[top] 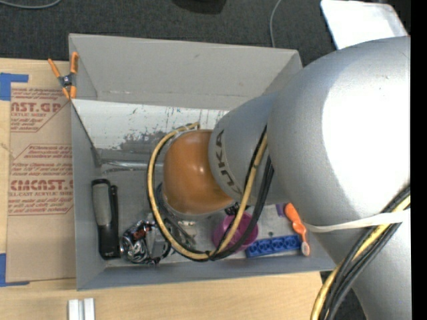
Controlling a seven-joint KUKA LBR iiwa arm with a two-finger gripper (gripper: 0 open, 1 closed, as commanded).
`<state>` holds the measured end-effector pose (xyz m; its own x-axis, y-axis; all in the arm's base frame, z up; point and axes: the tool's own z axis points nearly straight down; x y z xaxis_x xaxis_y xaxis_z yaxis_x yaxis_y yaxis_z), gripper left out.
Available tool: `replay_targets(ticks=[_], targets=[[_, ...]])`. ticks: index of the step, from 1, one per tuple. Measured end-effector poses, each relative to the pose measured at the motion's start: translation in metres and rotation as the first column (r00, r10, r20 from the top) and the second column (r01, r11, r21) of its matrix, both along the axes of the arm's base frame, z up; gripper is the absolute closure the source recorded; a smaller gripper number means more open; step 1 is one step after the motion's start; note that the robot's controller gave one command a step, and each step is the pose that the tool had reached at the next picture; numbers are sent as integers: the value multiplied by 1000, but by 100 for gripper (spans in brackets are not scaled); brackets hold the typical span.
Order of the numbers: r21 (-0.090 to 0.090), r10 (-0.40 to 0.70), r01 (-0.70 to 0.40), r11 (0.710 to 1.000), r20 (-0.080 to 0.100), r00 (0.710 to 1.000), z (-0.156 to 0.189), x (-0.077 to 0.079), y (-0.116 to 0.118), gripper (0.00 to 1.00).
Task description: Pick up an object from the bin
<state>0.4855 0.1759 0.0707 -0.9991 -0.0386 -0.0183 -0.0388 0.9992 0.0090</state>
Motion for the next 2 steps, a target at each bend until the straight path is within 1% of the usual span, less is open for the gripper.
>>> replay_targets(ticks=[2], targets=[[-5, -42, 42, 999, 3, 999, 0, -2, 7, 100]])
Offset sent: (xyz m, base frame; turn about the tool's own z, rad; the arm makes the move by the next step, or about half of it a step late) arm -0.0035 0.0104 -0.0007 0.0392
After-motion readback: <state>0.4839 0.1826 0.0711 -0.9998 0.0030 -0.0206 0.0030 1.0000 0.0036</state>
